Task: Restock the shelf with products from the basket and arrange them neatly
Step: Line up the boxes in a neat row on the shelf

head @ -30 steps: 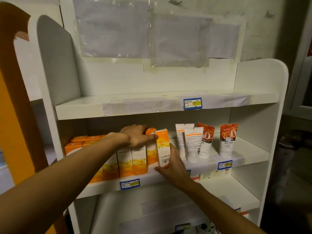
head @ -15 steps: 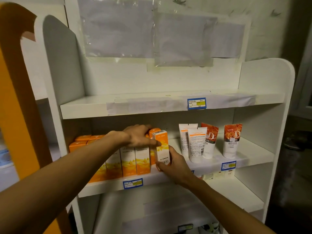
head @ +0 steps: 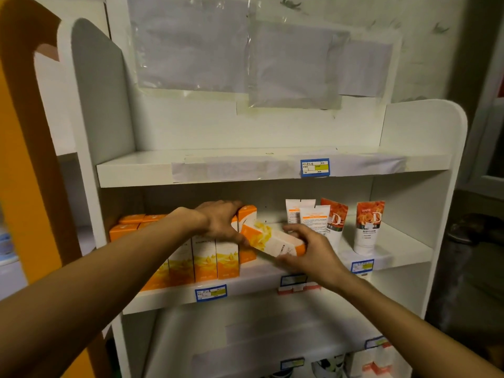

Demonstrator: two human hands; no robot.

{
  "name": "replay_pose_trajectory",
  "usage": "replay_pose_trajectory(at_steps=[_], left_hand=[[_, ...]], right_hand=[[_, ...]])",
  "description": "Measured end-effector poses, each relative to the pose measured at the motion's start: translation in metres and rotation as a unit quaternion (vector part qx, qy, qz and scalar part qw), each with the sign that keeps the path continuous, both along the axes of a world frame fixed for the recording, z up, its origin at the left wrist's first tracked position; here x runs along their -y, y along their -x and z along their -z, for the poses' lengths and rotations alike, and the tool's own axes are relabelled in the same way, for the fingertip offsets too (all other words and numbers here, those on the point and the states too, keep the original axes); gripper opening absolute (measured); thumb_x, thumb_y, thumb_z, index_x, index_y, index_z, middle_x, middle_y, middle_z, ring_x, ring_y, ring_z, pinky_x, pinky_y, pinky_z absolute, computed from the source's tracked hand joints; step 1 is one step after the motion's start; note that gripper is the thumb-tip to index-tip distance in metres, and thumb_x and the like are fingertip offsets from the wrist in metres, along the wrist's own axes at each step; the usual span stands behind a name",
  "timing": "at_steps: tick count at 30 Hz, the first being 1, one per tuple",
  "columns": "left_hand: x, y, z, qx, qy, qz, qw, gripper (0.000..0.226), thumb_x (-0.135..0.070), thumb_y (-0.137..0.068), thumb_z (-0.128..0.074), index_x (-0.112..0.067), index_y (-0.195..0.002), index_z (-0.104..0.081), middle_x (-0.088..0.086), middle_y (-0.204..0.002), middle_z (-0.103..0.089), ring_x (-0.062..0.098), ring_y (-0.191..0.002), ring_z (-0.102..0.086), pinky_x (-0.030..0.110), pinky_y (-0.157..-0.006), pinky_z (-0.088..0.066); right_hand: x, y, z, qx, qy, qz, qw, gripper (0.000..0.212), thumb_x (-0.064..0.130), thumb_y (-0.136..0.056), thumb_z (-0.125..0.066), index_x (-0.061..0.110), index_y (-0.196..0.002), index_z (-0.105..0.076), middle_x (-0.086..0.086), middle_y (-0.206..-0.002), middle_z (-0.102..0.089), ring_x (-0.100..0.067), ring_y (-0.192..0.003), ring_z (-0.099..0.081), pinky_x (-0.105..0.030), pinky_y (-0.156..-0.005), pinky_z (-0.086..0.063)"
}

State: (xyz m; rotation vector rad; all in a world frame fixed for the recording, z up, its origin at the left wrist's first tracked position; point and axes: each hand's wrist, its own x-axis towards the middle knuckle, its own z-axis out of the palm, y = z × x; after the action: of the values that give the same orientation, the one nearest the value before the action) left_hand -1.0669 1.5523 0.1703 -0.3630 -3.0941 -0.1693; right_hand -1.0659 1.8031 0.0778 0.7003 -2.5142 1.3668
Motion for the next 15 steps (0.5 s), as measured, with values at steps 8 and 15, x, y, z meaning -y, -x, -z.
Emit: replay_pose_trajectory(at_steps=[8,15], left_hand=[[-0.002,-0.002,-0.002,0.018,-0.012,-0.003,1.0,0.083,-0.061,-0.072,-0.079,-0.03,-0.139,-0.042,-0.005,-0.126,-0.061,0.018,-0.109,-0.063,0.037,-0.091,-0.056],[-0.003,-0.001,-0.001,0.013,-0.005,-0.004,1.0,0.088,-0.066,-0.07,-0.077,-0.03,-0.142,-0.04,-0.005,-0.131,-0.058,0.019,-0.114,-0.06,0.04,-0.098,-0.052]], right_hand=[[0.009,0.01,-0.052,0.0,-0.027,-0.029,0.999,0.061,0.011,-0.075,-0.083,0.021,-0.128,-0.053,0.004,-0.113,-0.065,-0.012,-0.102,-0.066,-0.023,-0.081,-0.058],[0.05,0.02,-0.045,0.044,0.038,-0.055,0.997,0.071,0.005,-0.081,-0.076,0.021,-0.142,-0.044,0.001,-0.133,-0.057,-0.014,-0.115,-0.061,-0.021,-0.079,-0.057]])
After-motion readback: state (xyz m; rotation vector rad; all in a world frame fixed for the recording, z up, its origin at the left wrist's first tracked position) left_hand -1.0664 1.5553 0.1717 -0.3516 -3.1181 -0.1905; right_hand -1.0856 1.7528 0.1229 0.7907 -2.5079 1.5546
